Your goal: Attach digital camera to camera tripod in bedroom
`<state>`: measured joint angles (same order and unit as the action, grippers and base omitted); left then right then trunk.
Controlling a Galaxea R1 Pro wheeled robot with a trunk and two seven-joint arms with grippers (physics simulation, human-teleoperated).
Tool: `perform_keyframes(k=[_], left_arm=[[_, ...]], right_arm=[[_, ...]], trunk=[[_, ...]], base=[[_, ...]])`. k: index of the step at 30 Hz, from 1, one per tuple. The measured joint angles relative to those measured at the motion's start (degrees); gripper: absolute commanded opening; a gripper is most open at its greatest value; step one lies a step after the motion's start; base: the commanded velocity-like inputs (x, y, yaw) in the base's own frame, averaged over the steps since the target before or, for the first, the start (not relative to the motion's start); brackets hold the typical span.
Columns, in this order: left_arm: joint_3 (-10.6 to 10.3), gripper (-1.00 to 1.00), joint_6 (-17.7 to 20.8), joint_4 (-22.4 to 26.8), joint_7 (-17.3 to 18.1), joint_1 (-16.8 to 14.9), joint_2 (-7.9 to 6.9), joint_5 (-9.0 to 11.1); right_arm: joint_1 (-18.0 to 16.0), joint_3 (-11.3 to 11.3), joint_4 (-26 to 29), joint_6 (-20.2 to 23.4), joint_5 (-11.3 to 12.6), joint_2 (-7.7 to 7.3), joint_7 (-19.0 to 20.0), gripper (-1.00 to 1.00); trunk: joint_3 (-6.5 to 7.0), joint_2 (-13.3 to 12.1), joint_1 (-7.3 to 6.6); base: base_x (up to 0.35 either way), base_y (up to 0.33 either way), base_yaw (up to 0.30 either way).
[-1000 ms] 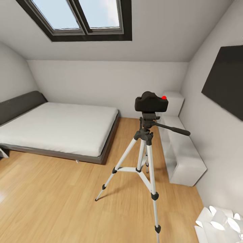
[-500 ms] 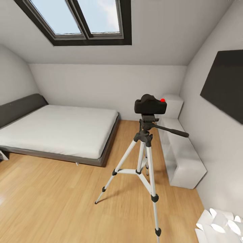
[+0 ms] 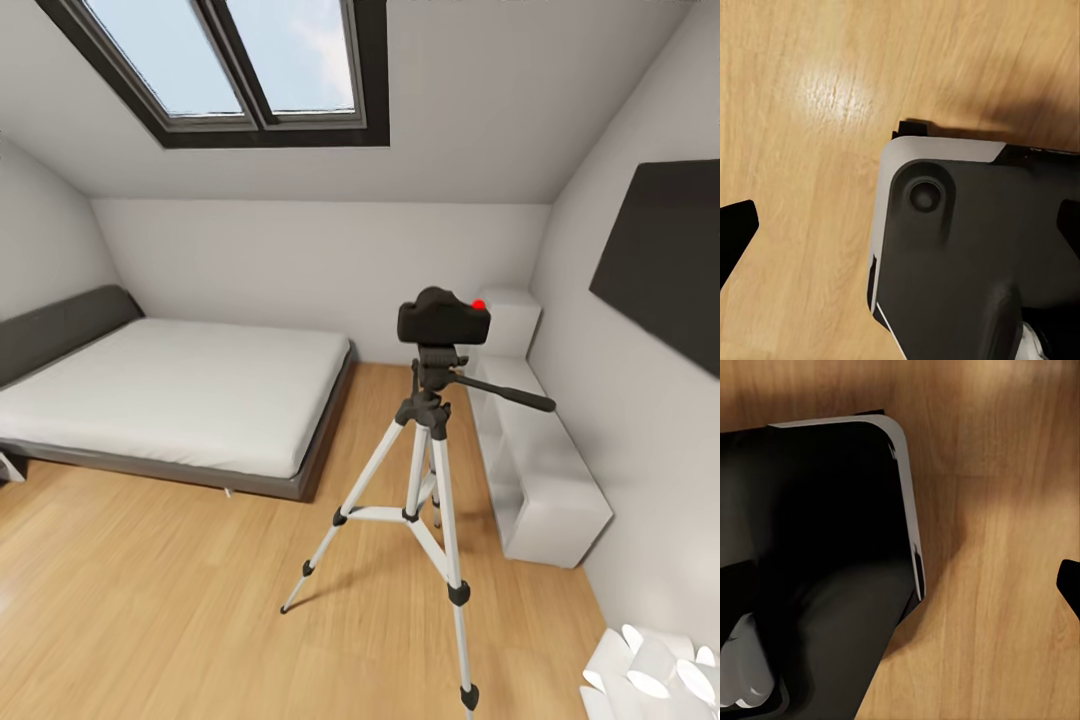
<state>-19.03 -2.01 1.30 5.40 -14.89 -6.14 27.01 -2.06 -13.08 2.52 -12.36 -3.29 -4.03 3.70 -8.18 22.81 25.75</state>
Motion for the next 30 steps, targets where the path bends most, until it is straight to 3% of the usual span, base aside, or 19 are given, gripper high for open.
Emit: perform_keyframes(k=[30], left_arm=[[0.0,1.00,0.0,0.0,0.0,0.0,0.00,0.0]], right_arm=[[0.0,0.0,0.0,-0.1,-0.1,0.00,0.0,1.00]], trunk=[[2.78,0.0,0.00]], base=[[0.000,0.000,0.000]])
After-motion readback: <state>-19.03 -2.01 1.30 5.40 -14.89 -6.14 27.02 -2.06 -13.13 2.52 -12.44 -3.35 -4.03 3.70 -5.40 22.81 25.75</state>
